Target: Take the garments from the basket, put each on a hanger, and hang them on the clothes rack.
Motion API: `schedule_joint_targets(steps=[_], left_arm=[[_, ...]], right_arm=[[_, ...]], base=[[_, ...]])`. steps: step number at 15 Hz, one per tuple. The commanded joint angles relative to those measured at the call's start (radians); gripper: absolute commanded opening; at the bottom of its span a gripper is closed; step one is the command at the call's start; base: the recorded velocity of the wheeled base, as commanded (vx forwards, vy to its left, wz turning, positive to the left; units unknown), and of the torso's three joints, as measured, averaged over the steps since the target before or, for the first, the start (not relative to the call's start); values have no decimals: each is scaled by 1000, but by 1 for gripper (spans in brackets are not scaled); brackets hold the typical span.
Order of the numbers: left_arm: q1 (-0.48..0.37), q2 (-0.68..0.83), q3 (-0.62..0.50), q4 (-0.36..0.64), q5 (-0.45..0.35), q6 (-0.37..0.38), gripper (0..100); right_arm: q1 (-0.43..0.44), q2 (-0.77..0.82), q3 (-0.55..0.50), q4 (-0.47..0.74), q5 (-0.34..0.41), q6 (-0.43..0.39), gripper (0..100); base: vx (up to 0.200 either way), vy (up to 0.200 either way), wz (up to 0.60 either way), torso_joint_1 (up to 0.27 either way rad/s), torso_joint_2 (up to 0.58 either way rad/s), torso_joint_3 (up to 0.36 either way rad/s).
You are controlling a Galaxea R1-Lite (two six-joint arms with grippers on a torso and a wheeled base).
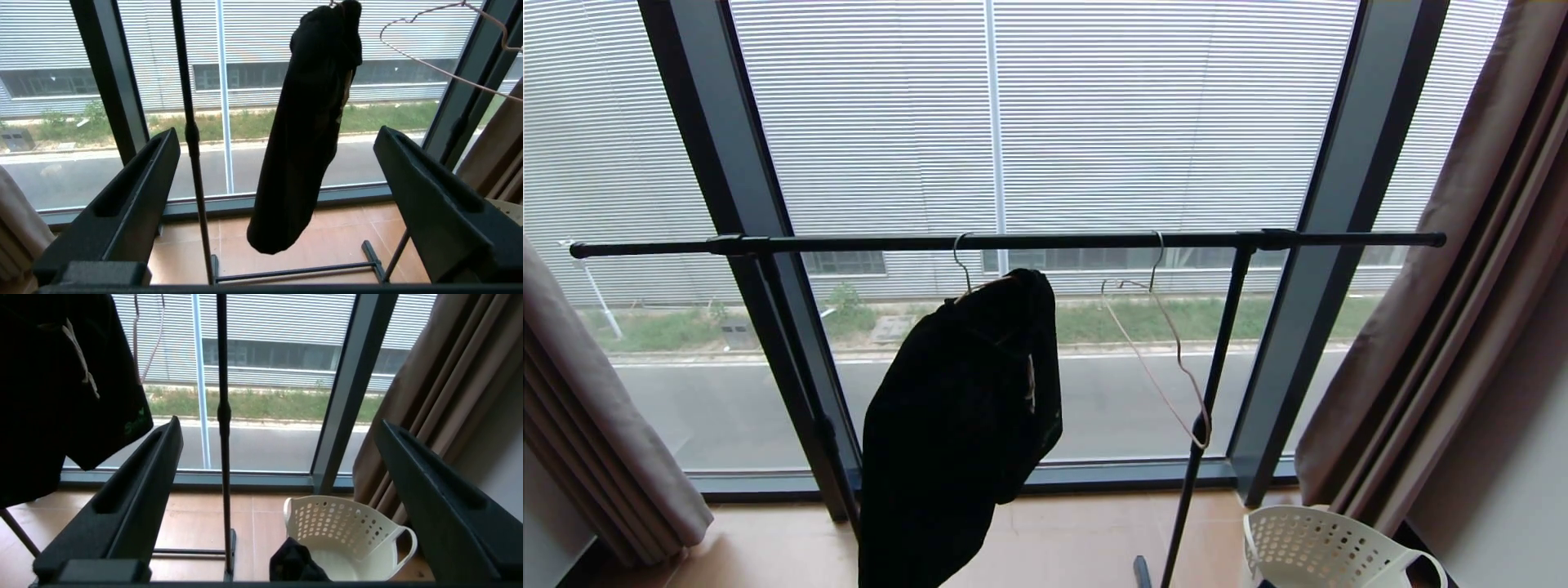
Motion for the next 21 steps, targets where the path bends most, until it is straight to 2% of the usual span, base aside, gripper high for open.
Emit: schedule_joint_targets(steps=[1, 10, 21], left_arm=[[0, 4, 0, 0, -1, -1, 100], [0, 4, 0, 0, -1, -3, 100], [0, 4, 0, -1, -1, -3, 100]], right_arm=[[0, -1, 0, 0, 0, 0, 100], [1, -1, 0, 0, 0, 1, 100], [0, -2, 0, 0, 2, 0, 100]], base=[[0, 0, 0, -139, 344, 198], [0, 0, 0, -151, 382, 223], [0, 0, 0, -187, 531, 345]])
